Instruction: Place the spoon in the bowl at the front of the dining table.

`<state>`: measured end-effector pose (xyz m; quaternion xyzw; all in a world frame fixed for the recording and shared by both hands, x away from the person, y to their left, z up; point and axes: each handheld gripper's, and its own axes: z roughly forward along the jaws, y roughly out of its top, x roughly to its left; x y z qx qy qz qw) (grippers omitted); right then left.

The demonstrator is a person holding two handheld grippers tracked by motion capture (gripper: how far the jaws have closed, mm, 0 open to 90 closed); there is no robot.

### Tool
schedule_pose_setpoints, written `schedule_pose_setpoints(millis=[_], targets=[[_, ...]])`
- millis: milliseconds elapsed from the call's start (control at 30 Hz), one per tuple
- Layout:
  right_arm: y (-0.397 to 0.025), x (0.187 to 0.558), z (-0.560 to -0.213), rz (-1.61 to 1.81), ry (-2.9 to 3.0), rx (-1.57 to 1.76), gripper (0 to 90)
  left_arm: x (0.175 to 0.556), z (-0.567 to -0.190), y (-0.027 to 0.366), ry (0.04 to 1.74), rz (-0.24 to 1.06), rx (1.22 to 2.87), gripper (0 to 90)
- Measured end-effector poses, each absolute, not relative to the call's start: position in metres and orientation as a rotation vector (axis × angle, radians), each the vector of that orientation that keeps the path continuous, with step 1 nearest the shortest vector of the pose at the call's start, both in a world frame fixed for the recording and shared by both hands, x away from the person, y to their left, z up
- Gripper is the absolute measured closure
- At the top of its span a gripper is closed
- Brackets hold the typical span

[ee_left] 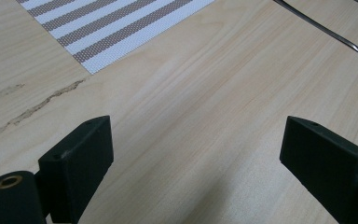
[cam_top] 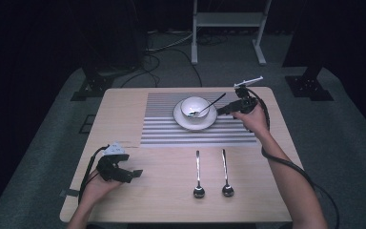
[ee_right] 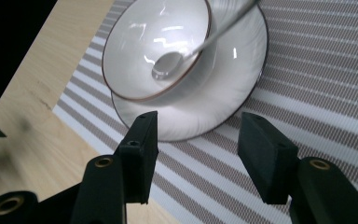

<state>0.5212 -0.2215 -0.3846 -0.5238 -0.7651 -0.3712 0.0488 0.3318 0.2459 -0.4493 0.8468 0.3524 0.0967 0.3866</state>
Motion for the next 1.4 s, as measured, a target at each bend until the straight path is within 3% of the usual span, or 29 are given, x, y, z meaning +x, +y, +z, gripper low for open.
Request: schedule_pose_setpoints(millis=[1400], targets=[[-0.254, 0.445, -0.434, -1.138, -2.356, -1.541, 43.6, 0.332, -0.449, 0.249, 0.916, 0.265, 2.149, 8.4]])
